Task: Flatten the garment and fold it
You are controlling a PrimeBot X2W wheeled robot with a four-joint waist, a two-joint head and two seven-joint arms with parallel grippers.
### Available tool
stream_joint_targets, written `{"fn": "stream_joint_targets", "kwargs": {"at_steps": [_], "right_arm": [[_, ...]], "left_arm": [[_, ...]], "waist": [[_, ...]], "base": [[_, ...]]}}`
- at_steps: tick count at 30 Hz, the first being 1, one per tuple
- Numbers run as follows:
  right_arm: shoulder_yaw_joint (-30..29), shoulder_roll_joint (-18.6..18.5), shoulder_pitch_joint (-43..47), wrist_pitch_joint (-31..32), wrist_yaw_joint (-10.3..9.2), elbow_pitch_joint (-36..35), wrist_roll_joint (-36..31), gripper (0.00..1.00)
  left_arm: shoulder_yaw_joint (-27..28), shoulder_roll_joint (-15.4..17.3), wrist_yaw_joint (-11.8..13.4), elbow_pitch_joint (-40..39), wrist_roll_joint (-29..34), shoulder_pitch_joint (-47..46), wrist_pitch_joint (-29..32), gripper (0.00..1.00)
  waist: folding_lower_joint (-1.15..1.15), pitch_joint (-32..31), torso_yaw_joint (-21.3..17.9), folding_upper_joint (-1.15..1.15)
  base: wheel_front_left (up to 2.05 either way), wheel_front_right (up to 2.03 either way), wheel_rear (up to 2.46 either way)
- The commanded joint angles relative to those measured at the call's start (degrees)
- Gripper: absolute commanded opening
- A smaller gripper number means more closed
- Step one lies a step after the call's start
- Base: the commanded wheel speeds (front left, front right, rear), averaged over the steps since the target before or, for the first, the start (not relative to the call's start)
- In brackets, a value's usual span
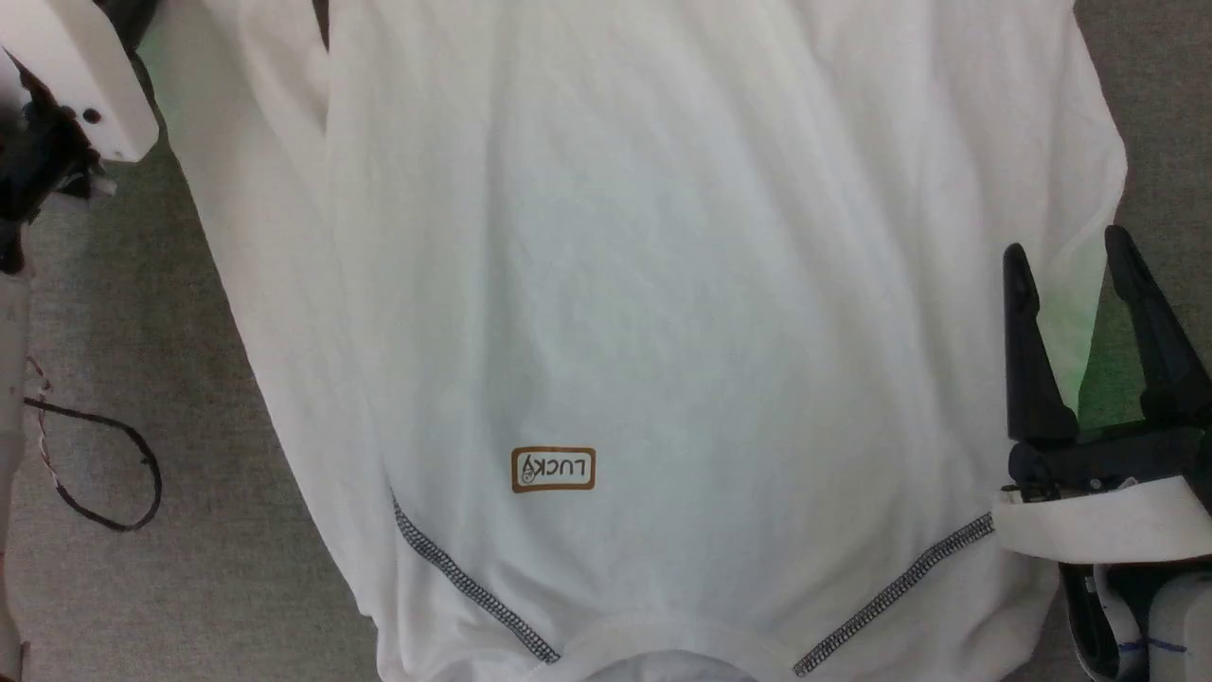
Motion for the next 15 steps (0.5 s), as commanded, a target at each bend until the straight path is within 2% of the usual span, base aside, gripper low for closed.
{"fn": "stream_joint_targets", "kwargs": {"at_steps": [1, 7, 15], "right_arm": [[0.2, 0.0, -0.9, -0.24, -0.05, 0.45, -0.05, 1.0], [0.04, 0.0, -0.32, -0.78, -0.05, 2.16, 0.69, 1.0], [-0.61, 0.0, 3.37, -1.25, -0.05, 5.37, 2.74, 1.0]], "left_arm": [[0.56, -0.3, -0.15, 0.76, -0.19, 1.5, -1.33, 0.0], [2.58, -0.43, -0.32, 1.11, -1.67, 4.14, -5.52, 0.0], [6.85, 1.77, -0.78, -4.5, -5.31, 11.7, -9.86, 0.0]], "waist": [[0.0, -1.72, 0.24, 0.0], [0.0, -6.97, 0.58, 0.0], [0.0, -18.63, 2.59, 0.0]], "base": [[0.0, 0.0, 0.0], [0.0, 0.0, 0.0], [0.0, 0.0, 0.0]]}}
